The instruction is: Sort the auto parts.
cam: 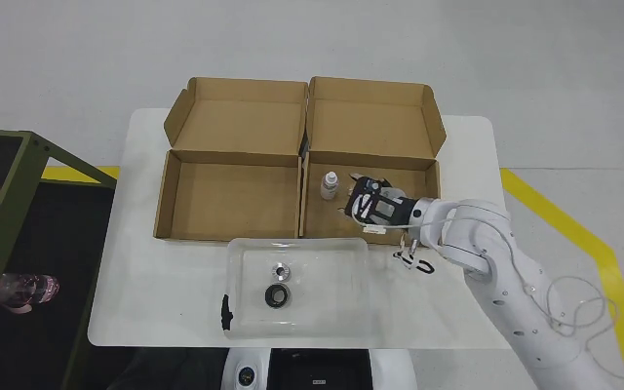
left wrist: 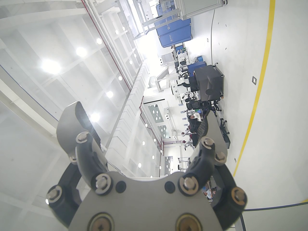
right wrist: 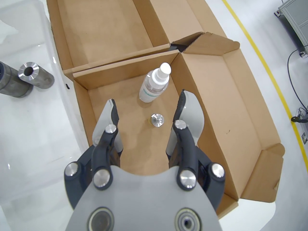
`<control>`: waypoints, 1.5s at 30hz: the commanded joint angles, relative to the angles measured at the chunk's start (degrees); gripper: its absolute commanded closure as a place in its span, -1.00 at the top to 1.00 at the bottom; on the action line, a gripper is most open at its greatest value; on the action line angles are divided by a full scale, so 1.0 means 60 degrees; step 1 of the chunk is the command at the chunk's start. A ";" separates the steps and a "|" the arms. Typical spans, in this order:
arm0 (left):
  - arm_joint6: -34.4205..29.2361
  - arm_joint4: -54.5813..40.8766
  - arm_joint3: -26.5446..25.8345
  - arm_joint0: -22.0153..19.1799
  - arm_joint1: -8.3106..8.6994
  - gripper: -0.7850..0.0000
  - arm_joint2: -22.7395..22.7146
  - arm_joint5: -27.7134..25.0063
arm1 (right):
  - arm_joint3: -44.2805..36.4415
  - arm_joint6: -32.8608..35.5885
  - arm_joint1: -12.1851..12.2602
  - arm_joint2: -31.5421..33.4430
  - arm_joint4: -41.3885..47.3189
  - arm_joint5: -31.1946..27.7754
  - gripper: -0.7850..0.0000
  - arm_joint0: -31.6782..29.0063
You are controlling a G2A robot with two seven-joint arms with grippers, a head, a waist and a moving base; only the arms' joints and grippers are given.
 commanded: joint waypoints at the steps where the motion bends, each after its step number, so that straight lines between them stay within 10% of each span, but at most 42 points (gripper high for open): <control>1: 0.0000 0.0000 0.0000 0.0000 0.0000 1.00 0.0000 0.0000 | -0.0275 -0.0215 0.0011 -0.0033 0.0105 -0.0082 0.07 -0.0251; 23: 0.0000 0.0000 0.0000 0.0000 0.0000 1.00 0.0000 0.0000 | -0.0715 -0.1117 -0.0295 -0.2263 -0.0876 -0.0493 0.40 -0.0295; 45: 0.0000 0.0000 0.0000 0.0000 0.0000 1.00 0.0000 0.0000 | 0.0590 -0.1104 -0.0858 -0.3912 -0.1360 -0.0075 -0.06 0.0510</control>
